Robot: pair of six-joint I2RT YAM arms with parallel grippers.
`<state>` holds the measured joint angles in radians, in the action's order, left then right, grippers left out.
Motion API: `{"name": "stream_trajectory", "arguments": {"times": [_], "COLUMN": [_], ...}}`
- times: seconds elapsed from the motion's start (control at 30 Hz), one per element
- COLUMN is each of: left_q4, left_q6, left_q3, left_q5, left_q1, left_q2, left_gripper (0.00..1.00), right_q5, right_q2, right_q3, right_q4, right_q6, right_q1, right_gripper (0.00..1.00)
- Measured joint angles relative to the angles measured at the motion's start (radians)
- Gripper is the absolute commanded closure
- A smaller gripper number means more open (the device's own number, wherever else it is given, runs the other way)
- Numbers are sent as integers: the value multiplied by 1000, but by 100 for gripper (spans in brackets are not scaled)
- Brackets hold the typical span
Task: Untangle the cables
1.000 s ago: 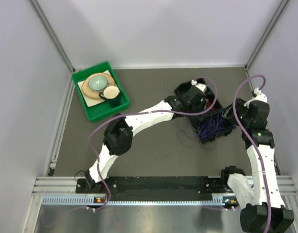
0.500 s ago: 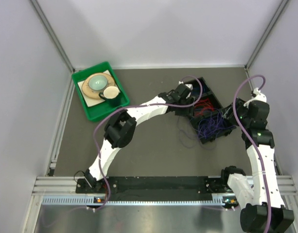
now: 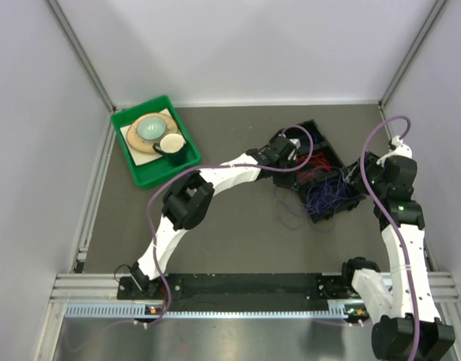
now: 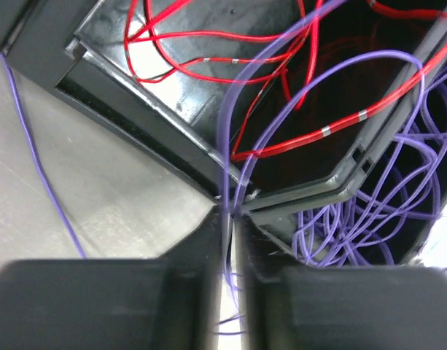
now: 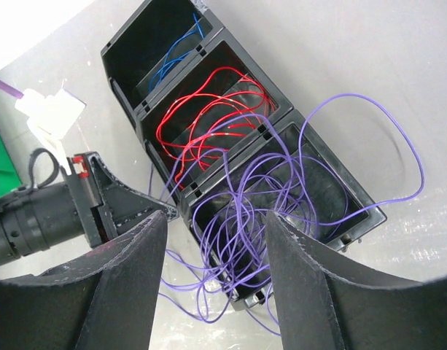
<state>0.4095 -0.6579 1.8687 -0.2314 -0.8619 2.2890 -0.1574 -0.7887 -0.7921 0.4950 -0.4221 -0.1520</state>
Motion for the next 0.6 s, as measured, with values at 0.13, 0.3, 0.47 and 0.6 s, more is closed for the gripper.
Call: {"name": "stream_trajectory", "arguments": {"times": [0.13,0.3,0.47,0.6], "left_q4": [-4,3,-3,-30], "left_q6": [1,1,2,2], "left_q3": [-14,-14,-14,11], "left_q5": [-11,-15,-3,-4], "left_q1": [-1,-2,-17,-39], "left_q2": [-1,-27,-106,-151], "left_gripper": [100,100,100,100], "right_q5": [-2,-3,-6,-10], "right_q2": [0,0,0,1], "right_q3": [0,0,0,0], "right_q4": [0,0,0,0], "right_q6": [-1,-2,-7,-9], "right_q1": [0,0,0,0], "right_gripper": [44,44,44,44]}}
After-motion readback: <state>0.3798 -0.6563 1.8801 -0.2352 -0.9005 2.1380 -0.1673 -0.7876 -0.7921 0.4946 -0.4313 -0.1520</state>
